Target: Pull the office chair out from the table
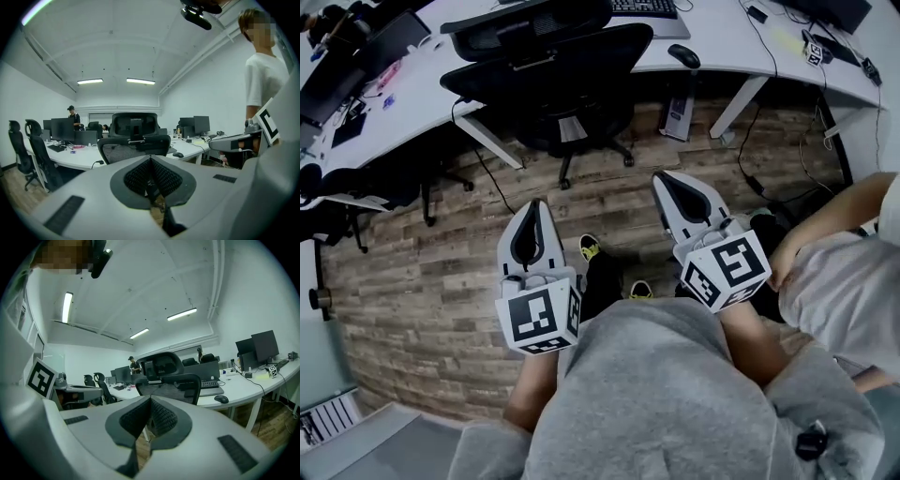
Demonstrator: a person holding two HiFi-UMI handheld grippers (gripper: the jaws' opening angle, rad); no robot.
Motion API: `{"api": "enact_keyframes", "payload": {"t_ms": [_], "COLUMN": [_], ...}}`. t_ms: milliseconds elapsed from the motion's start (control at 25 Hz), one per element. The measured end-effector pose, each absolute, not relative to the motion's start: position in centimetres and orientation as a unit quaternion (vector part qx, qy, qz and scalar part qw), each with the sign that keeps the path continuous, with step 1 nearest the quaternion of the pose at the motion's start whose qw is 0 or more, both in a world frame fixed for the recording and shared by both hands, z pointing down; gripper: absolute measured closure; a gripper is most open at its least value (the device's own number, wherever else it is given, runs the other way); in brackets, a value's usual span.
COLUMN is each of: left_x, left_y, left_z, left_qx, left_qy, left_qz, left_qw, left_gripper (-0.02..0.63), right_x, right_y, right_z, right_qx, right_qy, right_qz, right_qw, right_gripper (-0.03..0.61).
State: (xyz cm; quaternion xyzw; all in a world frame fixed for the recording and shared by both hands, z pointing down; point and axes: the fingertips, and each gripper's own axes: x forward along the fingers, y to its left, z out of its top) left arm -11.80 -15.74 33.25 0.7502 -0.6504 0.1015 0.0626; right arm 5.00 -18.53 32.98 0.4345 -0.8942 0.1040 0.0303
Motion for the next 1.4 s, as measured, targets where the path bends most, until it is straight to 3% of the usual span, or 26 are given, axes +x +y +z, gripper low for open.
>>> {"api": "enact_keyframes", "payload": {"t_ms": [560,1400], "left_x": [-17.2,-23.2], "left_y": [-26.4,-33.4], "left_z": [34.0,33.7], "left_qx": [0.748,0.764], "left_qy": [-0.651,-0.634], "left_qz": [0.111,0.097], "left_qw": [0.072,0.069], "left_gripper": [0.603,0.603], "right_x": [2.5,-1.5], "right_y": [-29.7,-35.7], "right_z": [33.5,32.2], "right_qx": [0.464,0.499], "right_qy": [-0.878,-0.862], "right_qz": [0.111,0.072], "right_qw": [0.033,0.052], "right_gripper": [0.549,0.549]}}
